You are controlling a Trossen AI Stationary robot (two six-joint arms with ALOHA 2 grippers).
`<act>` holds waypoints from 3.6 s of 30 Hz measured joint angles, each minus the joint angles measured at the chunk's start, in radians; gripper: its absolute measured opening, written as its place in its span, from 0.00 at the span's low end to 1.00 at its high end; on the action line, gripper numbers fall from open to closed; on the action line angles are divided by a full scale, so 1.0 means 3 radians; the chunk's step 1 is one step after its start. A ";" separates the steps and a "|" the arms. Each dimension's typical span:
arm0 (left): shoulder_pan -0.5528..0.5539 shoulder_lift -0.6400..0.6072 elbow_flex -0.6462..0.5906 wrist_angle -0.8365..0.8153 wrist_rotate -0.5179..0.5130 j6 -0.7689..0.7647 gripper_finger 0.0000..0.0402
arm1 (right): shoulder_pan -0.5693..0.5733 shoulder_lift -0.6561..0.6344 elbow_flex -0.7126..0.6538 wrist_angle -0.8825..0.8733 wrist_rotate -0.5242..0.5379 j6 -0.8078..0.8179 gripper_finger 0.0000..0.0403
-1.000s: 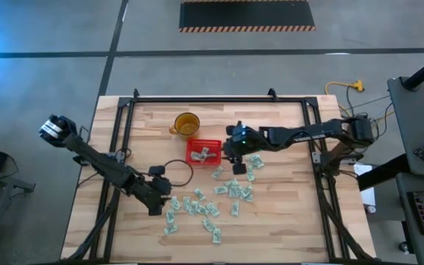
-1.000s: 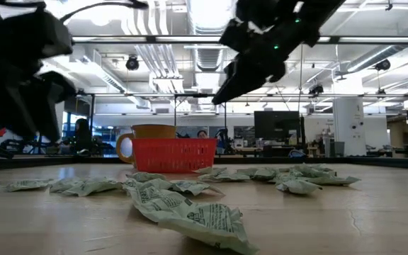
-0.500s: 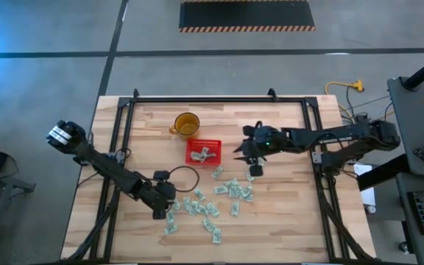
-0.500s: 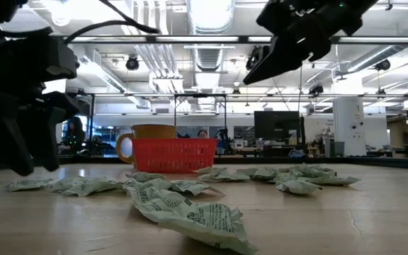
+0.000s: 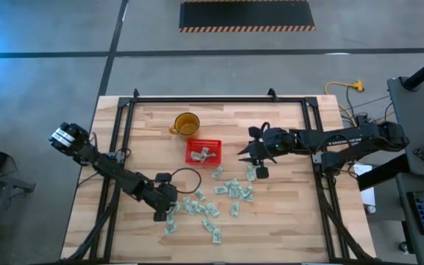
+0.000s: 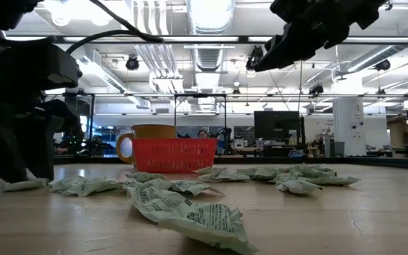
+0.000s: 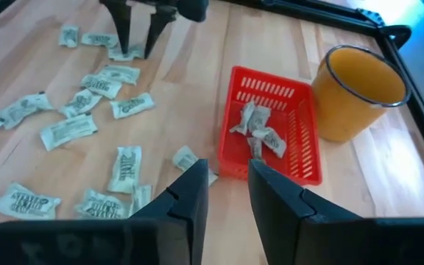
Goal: Pick and place Stevia / Truvia into bins
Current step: Put the gray stevia packet into the red basket
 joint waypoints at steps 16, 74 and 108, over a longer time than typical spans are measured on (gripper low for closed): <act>0.0006 -0.0150 0.0135 -0.0020 -0.0520 0.0695 0.04 | -0.0001 0.0005 0.0000 -0.0057 -0.0002 0.0011 0.17; 0.1406 -0.0207 0.0350 0.0675 -0.1535 0.2332 0.38 | -0.0002 0.0008 -0.0460 -0.0390 -0.0003 0.0846 0.21; 0.0558 -0.1150 0.0347 0.0364 -0.1562 0.2208 0.38 | -0.0478 0.0929 -0.0515 -0.0290 0.0244 0.0698 0.16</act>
